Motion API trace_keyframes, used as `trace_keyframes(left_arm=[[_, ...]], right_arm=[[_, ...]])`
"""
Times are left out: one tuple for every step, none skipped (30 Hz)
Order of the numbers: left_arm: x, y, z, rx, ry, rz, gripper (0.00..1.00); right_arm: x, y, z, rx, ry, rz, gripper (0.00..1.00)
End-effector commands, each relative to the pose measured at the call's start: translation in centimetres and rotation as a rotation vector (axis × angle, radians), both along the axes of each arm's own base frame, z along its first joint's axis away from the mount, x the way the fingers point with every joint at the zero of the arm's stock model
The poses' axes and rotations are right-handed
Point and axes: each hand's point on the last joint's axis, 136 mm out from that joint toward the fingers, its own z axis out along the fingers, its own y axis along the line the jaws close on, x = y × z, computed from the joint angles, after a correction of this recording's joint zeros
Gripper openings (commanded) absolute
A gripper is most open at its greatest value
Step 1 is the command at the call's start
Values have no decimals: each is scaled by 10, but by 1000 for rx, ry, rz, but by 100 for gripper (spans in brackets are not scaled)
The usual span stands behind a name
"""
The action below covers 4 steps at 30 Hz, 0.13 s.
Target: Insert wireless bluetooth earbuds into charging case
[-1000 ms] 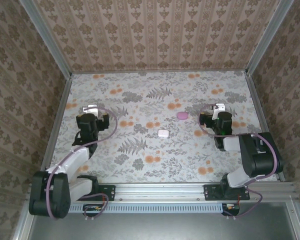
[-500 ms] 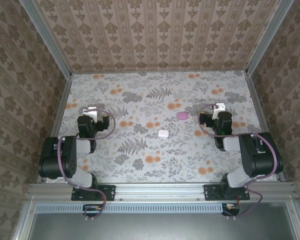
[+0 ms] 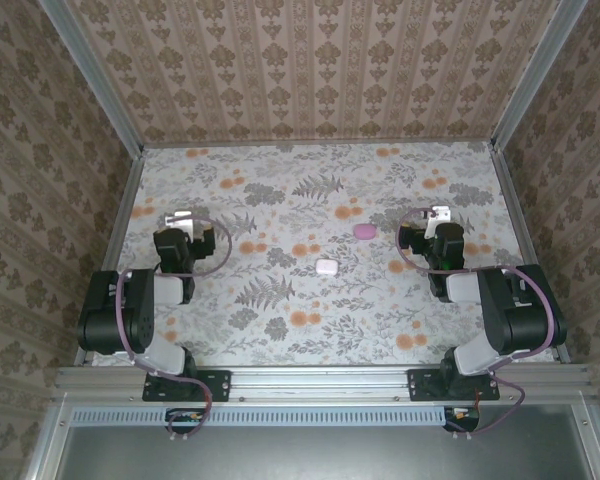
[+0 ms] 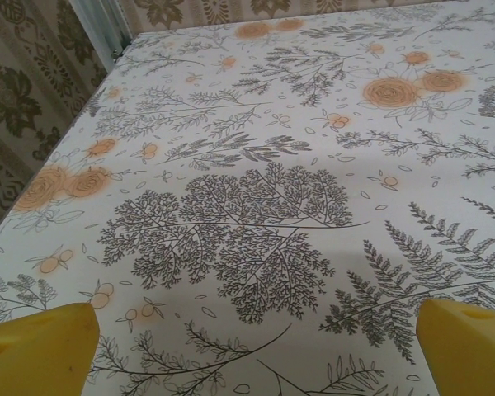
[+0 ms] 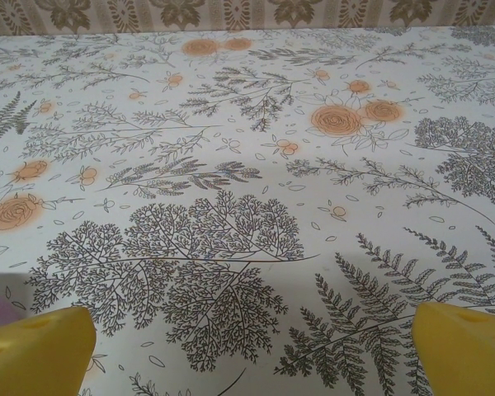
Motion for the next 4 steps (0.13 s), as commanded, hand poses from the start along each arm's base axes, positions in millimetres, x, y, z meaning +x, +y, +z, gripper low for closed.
trace_keyframes(left_arm=[[7, 0, 12, -3, -37, 14, 100], [6, 0, 12, -3, -38, 14, 100], [7, 0, 12, -4, -39, 14, 100], [7, 0, 12, -4, -37, 14, 100]], right_arm=[[8, -3, 13, 3, -42, -16, 100], [8, -3, 13, 2, -44, -15, 100], [7, -3, 13, 2, -44, -15, 100], [7, -2, 13, 3, -46, -14, 100]])
